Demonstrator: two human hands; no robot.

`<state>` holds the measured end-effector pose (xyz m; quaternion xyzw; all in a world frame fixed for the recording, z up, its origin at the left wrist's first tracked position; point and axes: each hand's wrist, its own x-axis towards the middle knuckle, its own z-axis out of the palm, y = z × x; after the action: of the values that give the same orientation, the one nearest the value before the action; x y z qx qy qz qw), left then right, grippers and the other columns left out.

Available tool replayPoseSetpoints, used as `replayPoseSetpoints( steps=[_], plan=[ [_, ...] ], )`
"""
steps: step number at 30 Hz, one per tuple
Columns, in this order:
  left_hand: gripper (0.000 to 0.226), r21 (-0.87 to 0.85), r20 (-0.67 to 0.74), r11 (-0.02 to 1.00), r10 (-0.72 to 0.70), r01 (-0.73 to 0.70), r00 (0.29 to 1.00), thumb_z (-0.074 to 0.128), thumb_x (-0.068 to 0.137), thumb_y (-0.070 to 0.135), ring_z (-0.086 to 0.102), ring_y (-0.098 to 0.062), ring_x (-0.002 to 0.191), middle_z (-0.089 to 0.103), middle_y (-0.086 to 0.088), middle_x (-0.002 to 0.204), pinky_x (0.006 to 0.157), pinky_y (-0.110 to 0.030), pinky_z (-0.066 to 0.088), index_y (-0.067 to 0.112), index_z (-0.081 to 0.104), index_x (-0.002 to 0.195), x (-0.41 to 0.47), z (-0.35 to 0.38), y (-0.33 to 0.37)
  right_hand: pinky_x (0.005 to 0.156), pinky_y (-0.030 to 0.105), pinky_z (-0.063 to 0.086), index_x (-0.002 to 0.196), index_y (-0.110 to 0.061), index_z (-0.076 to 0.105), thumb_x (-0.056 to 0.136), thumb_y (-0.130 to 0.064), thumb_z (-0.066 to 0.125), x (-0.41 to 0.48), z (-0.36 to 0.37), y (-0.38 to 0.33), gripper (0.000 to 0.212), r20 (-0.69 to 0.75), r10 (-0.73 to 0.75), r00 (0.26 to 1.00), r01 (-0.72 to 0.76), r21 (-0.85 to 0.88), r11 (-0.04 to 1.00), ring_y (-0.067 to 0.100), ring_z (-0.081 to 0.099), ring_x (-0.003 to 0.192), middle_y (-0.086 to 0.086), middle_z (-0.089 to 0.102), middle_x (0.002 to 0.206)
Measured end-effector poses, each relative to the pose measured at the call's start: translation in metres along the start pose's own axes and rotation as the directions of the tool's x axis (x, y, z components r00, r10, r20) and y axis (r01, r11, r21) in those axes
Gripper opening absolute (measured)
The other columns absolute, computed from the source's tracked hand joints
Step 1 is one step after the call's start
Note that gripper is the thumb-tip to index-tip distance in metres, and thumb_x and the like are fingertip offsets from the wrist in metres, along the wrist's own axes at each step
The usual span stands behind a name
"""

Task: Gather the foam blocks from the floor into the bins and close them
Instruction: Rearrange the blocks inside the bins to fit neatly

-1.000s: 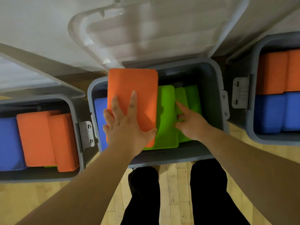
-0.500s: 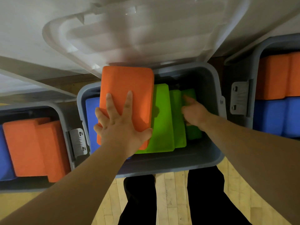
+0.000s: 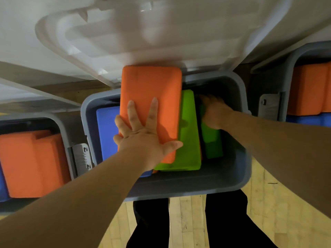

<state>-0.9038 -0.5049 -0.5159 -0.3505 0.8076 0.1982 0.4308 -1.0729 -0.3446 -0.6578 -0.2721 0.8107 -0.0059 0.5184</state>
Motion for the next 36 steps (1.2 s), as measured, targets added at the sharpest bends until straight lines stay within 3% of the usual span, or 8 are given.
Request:
replayPoseSetpoints(
  steps=[5,11,15,18,22,26,33,36],
  plan=[
    [0.128,0.016,-0.009,1.0,-0.002,0.002,1.0,0.055,0.066,0.094,-0.02,-0.05,0.149,-0.052,-0.001,0.15,0.117,-0.069,0.016,0.059,-0.052,0.128,-0.006,0.007,0.002,0.114,0.045,0.042,0.165,-0.025,0.0,0.091,-0.001,0.057,-0.006,-0.009,-0.004,0.096,0.147,0.072,0.987,-0.088,0.104,0.991,0.039,0.036,0.145,0.016,0.023,0.166],
    [0.127,0.012,-0.031,1.0,-0.002,0.002,1.0,0.055,0.065,0.095,-0.018,-0.049,0.15,-0.049,0.0,0.152,0.117,-0.068,0.018,0.06,-0.05,0.127,-0.007,0.009,-0.001,0.104,0.045,0.042,0.159,-0.021,0.027,0.093,-0.028,0.064,-0.065,0.003,0.002,0.076,-0.108,0.034,0.994,-0.023,0.098,0.995,0.043,0.045,0.13,0.017,0.04,0.145],
    [0.129,0.012,-0.035,1.0,-0.018,0.018,0.999,0.057,0.065,0.094,-0.017,-0.049,0.15,-0.048,0.001,0.154,0.117,-0.069,0.018,0.06,-0.048,0.131,-0.006,0.008,0.003,0.093,0.045,0.041,0.14,-0.019,0.048,0.092,-0.05,0.066,-0.097,0.011,0.001,0.059,-0.3,0.125,0.946,-0.11,0.067,0.992,0.041,0.05,0.115,0.014,0.055,0.124],
    [0.129,0.002,-0.039,1.0,-0.014,0.014,0.999,0.059,0.065,0.094,-0.018,-0.048,0.15,-0.047,0.0,0.155,0.117,-0.069,0.017,0.061,-0.048,0.129,-0.009,0.01,0.001,0.101,0.048,0.042,0.142,-0.019,0.044,0.09,-0.049,0.069,-0.113,0.018,-0.006,0.065,-0.31,0.186,0.932,-0.153,0.127,0.98,0.044,0.046,0.121,0.017,0.044,0.135],
    [0.129,0.005,-0.063,1.0,-0.01,0.01,0.998,0.059,0.065,0.094,-0.017,-0.048,0.151,-0.046,0.0,0.156,0.116,-0.069,0.017,0.061,-0.048,0.13,-0.012,0.013,0.002,0.089,0.042,0.049,0.153,-0.025,0.033,0.089,-0.037,0.073,-0.132,0.02,-0.011,0.077,-0.262,0.24,0.935,-0.16,0.293,0.943,0.04,0.054,0.116,0.015,0.035,0.143],
    [0.128,0.004,-0.084,1.0,-0.005,0.005,0.996,0.058,0.065,0.094,-0.015,-0.049,0.151,-0.044,-0.001,0.157,0.115,-0.069,0.019,0.061,-0.046,0.131,-0.012,0.015,0.001,0.092,0.044,0.055,0.15,-0.029,0.038,0.087,-0.034,0.076,-0.158,0.053,-0.004,0.074,-0.343,0.218,0.913,-0.102,0.327,0.94,0.032,0.055,0.112,0.007,0.032,0.142],
    [0.128,-0.015,-0.113,1.0,0.003,-0.005,0.994,0.06,0.064,0.094,-0.013,-0.049,0.151,-0.042,0.0,0.158,0.115,-0.07,0.019,0.062,-0.042,0.135,-0.011,0.019,-0.002,0.088,0.037,0.05,0.154,-0.031,0.034,0.095,-0.018,0.064,-0.167,0.117,0.022,0.067,-0.067,0.255,0.965,-0.236,0.214,0.948,0.026,0.057,0.112,0.005,0.032,0.15],
    [0.129,-0.008,-0.118,1.0,0.012,-0.013,0.993,0.061,0.063,0.094,-0.012,-0.049,0.15,-0.042,0.001,0.158,0.115,-0.071,0.02,0.062,-0.042,0.134,-0.01,0.019,-0.002,0.1,0.041,0.05,0.157,-0.035,0.029,0.096,-0.018,0.062,-0.174,0.126,0.028,0.072,-0.02,0.215,0.977,-0.206,0.215,0.955,0.03,0.051,0.131,0.004,0.026,0.16]
  ],
)
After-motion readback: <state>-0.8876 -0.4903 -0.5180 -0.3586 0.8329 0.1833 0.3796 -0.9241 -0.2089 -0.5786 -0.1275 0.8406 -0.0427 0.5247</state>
